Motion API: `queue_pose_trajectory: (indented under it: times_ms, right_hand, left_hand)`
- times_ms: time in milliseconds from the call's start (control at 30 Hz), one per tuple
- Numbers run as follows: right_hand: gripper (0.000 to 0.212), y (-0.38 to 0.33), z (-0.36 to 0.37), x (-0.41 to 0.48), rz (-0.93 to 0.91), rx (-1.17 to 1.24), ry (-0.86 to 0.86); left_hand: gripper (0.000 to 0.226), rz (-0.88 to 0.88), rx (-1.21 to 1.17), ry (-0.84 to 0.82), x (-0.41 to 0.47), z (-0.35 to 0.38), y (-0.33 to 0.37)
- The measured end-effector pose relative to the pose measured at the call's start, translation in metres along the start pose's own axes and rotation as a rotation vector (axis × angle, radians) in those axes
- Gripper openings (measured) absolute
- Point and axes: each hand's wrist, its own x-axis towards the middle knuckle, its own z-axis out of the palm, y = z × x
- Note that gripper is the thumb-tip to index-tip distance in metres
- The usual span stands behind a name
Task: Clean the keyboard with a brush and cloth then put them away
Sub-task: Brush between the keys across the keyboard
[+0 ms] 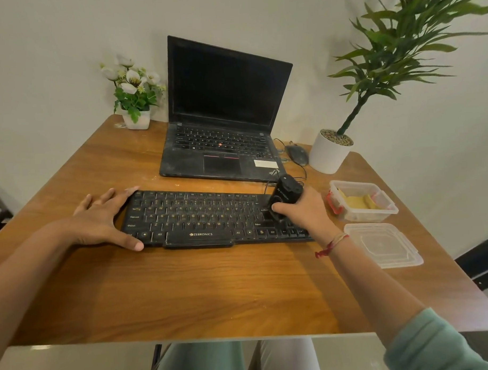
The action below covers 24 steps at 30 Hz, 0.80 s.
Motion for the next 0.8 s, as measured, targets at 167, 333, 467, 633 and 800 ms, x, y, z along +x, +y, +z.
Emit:
queue_pose_trajectory:
  times_ms: [167,333,467,633,800]
  right_hand:
    - [0.019,0.012,-0.018,0.01,0.072,0.042,0.098]
    - [0.023,0.001,0.001,0.005,0.009,0.015,0.011]
    - [0.023,0.005,-0.011,0.013,0.105,0.129,0.027]
    - [0.023,-0.005,-0.003,0.012,0.07,0.087,0.049]
    - [0.022,0.007,-0.007,0.014,0.127,0.199,0.026]
  left_hand:
    - [0.147,0.006,0.008,-0.012,0.002,0.0,-0.003]
    - [0.147,0.012,0.012,0.004,0.004,0.001,-0.006]
    - [0.146,0.01,0.013,-0.004,0.005,0.001,-0.008]
    - [0.146,0.016,0.009,0.005,0.005,0.003,-0.008]
    - [0.145,0.022,0.011,0.006,0.006,0.002,-0.01]
